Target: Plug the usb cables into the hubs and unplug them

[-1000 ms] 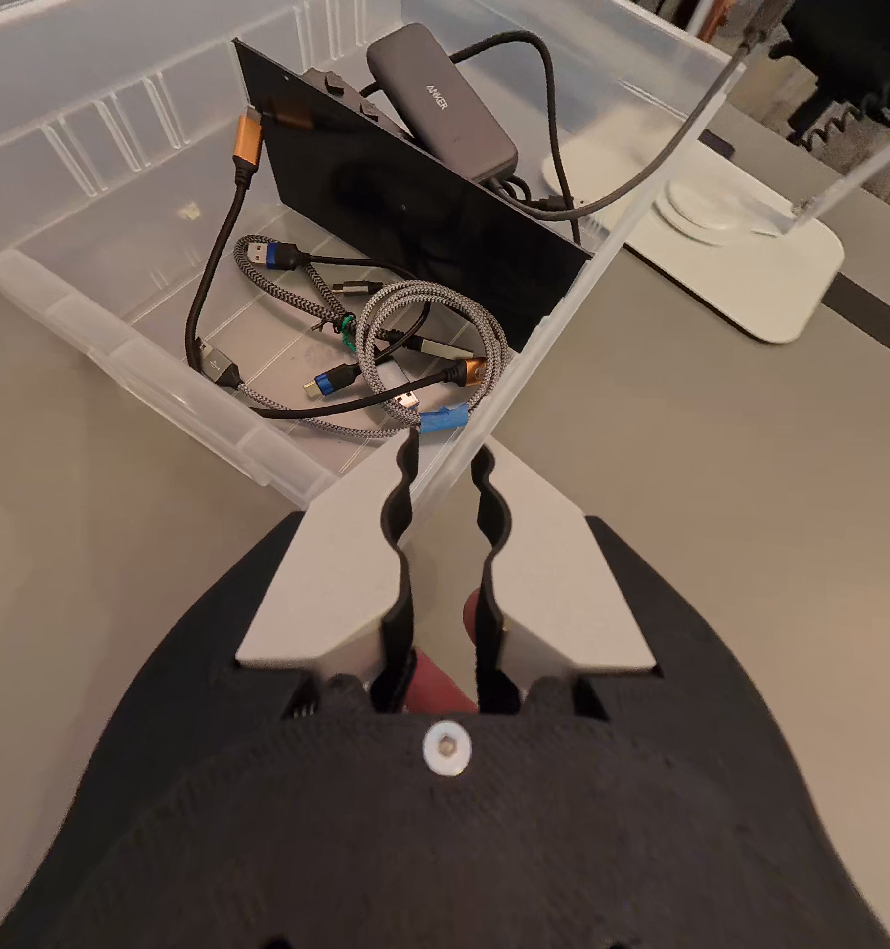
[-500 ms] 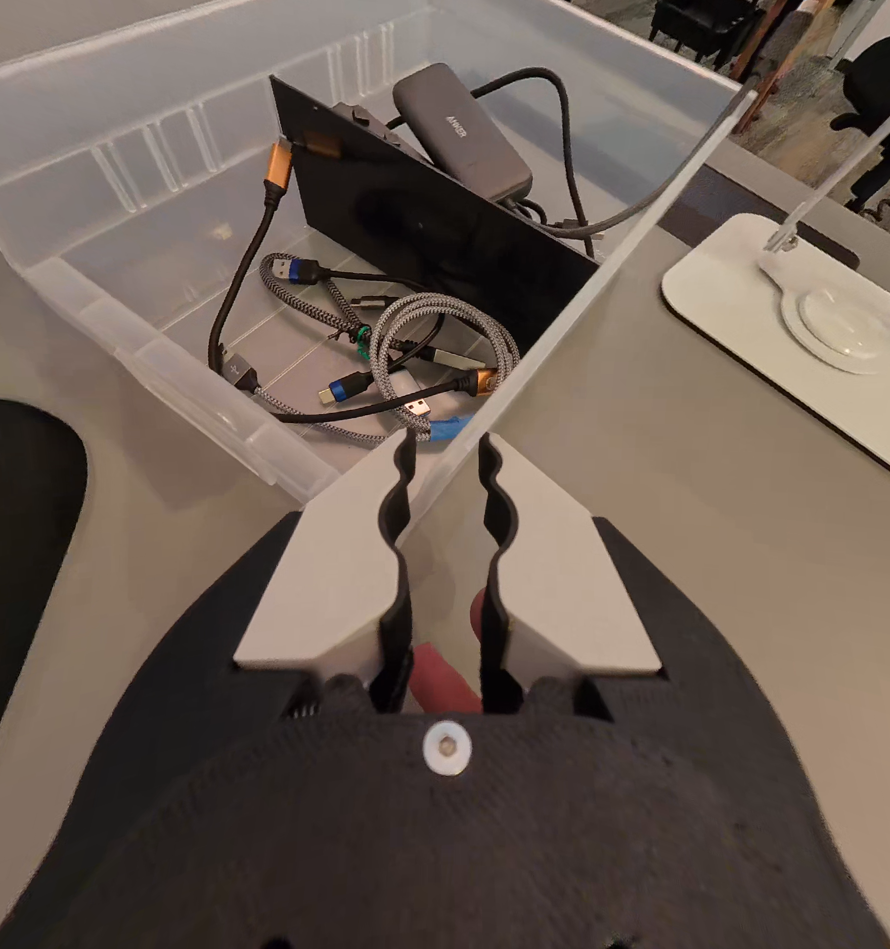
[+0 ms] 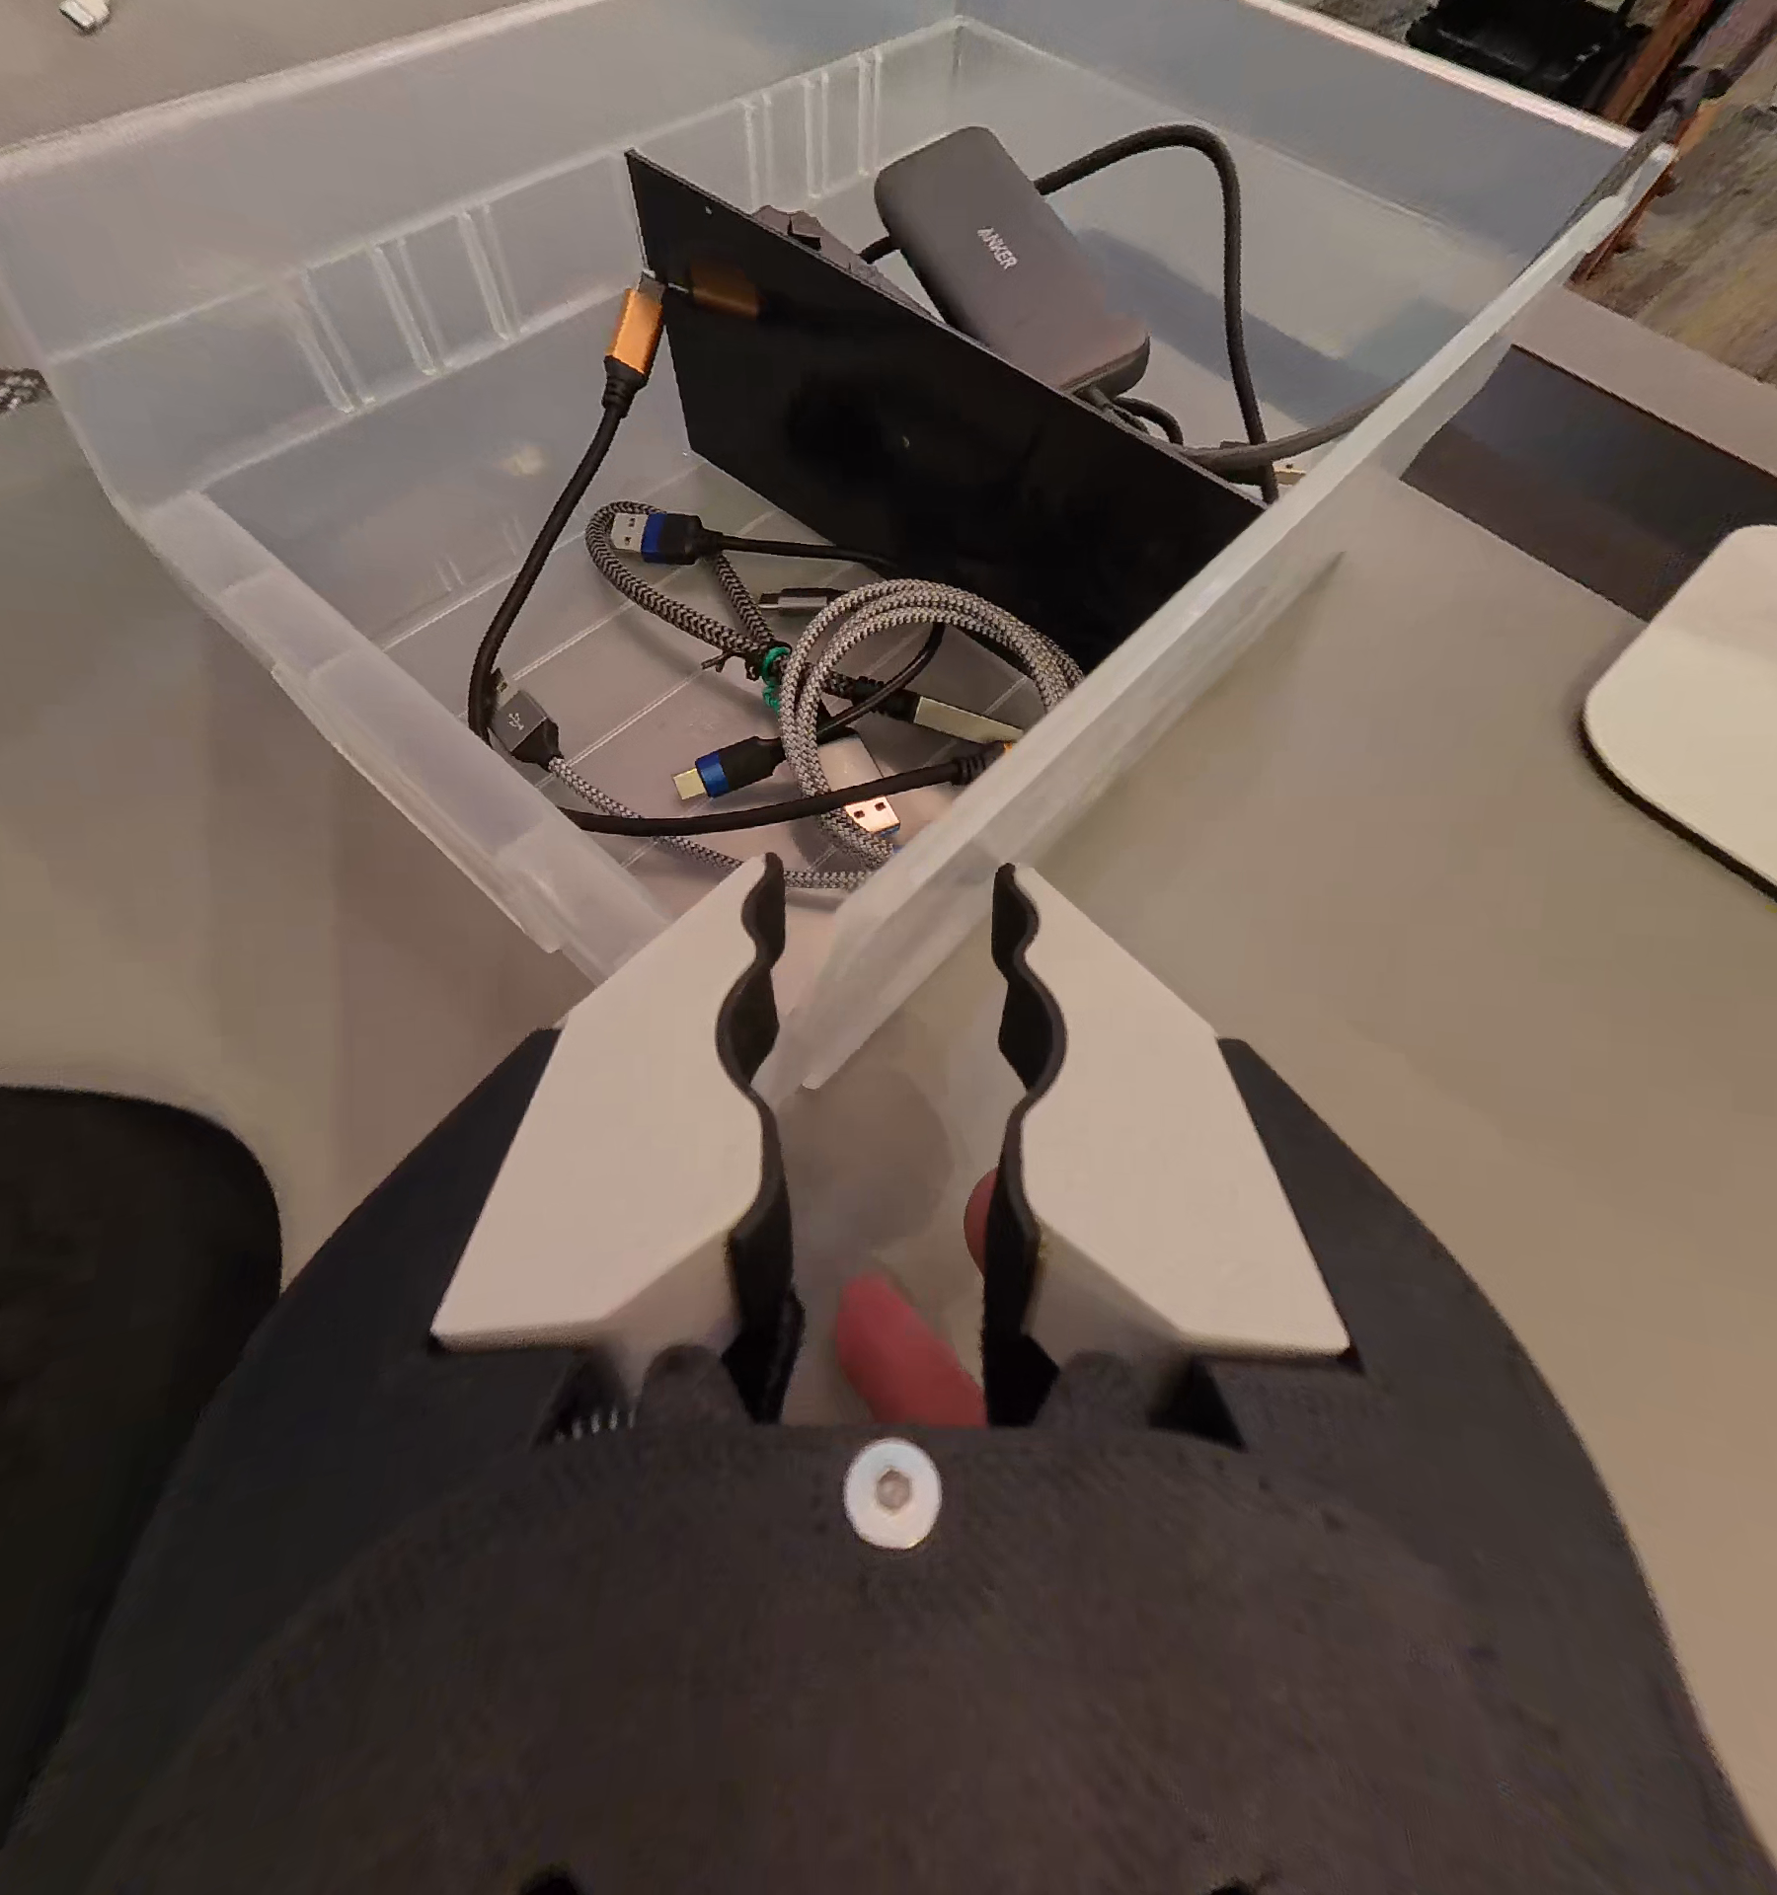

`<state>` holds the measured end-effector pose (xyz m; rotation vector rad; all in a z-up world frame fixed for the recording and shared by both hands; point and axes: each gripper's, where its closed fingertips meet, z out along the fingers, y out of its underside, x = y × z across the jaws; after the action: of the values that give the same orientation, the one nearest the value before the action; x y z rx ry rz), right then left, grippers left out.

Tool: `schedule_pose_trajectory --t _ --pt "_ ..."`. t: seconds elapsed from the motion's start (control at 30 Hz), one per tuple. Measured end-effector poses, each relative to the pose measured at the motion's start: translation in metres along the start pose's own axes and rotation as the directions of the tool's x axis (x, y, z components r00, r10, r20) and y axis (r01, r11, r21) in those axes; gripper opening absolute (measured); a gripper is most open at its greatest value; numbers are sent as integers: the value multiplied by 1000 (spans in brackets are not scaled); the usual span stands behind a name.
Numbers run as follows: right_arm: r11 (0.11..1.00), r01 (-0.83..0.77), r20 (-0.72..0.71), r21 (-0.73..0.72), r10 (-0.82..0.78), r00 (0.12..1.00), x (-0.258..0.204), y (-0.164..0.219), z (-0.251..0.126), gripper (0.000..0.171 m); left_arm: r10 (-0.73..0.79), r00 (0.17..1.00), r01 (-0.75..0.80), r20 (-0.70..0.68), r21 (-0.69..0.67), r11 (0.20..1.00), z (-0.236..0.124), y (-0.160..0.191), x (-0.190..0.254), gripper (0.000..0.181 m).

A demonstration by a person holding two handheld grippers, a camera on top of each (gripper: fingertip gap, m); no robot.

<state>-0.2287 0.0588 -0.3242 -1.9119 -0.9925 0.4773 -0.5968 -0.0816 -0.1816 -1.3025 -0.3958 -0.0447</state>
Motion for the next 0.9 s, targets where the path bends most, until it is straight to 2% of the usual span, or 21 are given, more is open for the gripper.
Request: schedule_pose_trajectory --t 0.3,0.63,0.73,0.9 --pt "999 -39 19 10 39 999 -11 -27 43 38 -3 1000 3 19 4 1000 -2 0 -10 1" --pt "998 -59 22 8 59 998 -33 -54 94 50 -8 999 7 33 12 1000 -5 -3 -19 1" --pt "999 -50 15 14 50 999 -41 -58 98 51 -9 999 8 34 17 1000 -6 -5 -22 1" --pt "994 81 -60 69 -77 995 -32 -66 75 70 -13 999 12 43 30 999 -9 -9 -29 1"
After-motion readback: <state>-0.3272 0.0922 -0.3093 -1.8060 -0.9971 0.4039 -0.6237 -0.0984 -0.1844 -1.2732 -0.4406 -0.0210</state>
